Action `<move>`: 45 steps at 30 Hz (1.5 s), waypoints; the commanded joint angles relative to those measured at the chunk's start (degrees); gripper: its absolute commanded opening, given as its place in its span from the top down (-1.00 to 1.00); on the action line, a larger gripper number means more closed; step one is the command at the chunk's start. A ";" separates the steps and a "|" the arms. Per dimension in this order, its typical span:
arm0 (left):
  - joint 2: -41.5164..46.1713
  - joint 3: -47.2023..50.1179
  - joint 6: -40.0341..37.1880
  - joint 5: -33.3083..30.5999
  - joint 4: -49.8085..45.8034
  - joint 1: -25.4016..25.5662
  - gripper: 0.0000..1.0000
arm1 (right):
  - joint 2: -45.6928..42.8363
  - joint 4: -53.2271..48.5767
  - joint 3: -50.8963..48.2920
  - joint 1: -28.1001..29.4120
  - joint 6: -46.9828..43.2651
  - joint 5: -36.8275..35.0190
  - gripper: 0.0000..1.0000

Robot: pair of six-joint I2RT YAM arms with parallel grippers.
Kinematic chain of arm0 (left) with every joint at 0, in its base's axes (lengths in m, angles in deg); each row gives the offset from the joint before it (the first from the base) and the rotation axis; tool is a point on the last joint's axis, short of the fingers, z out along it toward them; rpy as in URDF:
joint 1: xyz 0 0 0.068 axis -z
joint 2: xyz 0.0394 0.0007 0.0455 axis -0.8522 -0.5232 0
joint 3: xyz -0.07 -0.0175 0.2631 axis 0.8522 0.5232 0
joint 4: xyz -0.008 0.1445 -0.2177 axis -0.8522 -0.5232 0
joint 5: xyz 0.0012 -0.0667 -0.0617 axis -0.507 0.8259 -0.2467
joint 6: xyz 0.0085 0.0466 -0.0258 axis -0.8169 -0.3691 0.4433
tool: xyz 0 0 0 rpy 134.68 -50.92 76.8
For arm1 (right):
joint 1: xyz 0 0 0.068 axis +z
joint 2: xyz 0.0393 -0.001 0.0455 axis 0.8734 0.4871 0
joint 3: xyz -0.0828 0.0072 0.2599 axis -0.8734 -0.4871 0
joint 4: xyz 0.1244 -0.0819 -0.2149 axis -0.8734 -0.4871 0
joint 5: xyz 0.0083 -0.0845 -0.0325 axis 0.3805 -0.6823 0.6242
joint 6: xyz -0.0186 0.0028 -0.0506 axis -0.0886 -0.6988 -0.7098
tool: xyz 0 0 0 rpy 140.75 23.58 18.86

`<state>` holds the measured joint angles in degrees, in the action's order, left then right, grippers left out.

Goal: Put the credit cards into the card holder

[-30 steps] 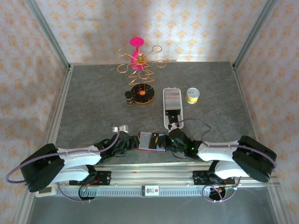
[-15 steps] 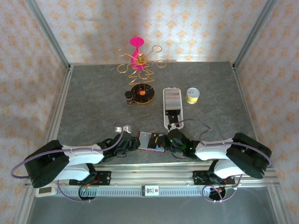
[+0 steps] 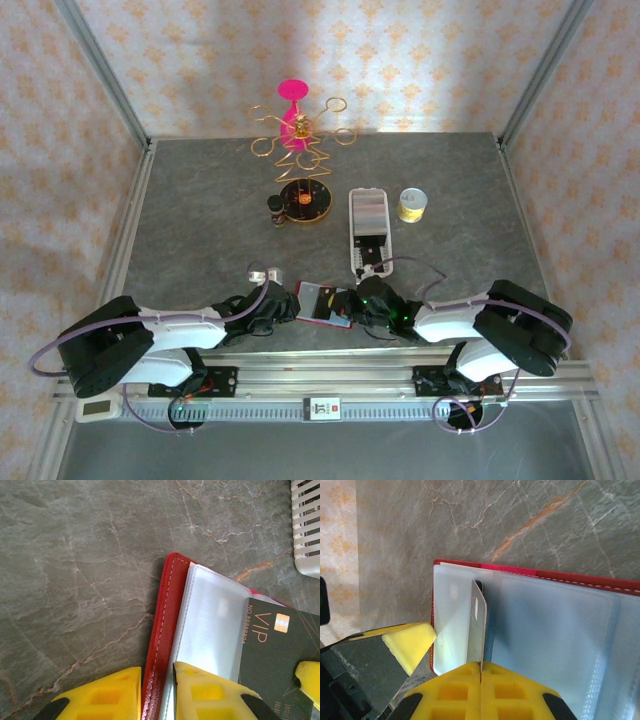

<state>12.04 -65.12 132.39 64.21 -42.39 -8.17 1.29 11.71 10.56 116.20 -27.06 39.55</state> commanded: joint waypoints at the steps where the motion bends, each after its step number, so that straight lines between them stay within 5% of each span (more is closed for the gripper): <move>1: -1.90 -1.53 -0.74 2.61 1.18 1.29 0.61 | 1.17 -0.30 1.24 0.27 0.57 1.36 1.00; 15: -0.67 -0.68 -0.38 2.97 1.42 2.03 0.64 | 6.11 -1.83 6.29 0.28 -1.00 2.37 0.99; 18: -0.14 -0.22 -0.13 2.63 1.38 2.05 0.64 | 4.81 -8.10 8.29 0.26 -3.01 -0.03 0.60; 24: 0.28 0.21 0.13 2.19 1.38 2.09 0.64 | -1.18 -19.44 8.91 0.24 -5.35 -6.75 0.39; 37: -0.31 0.23 0.14 2.33 2.12 2.08 0.66 | 3.79 -21.44 12.00 0.36 -7.25 -5.28 0.85; 45: -0.36 0.65 0.19 2.35 3.10 2.06 0.64 | 7.89 -20.72 16.45 2.52 -8.04 -4.04 0.91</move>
<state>12.02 -65.10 132.48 66.55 -40.93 -6.31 7.78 -8.42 24.96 117.78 -33.84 35.44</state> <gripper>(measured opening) 0.177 0.055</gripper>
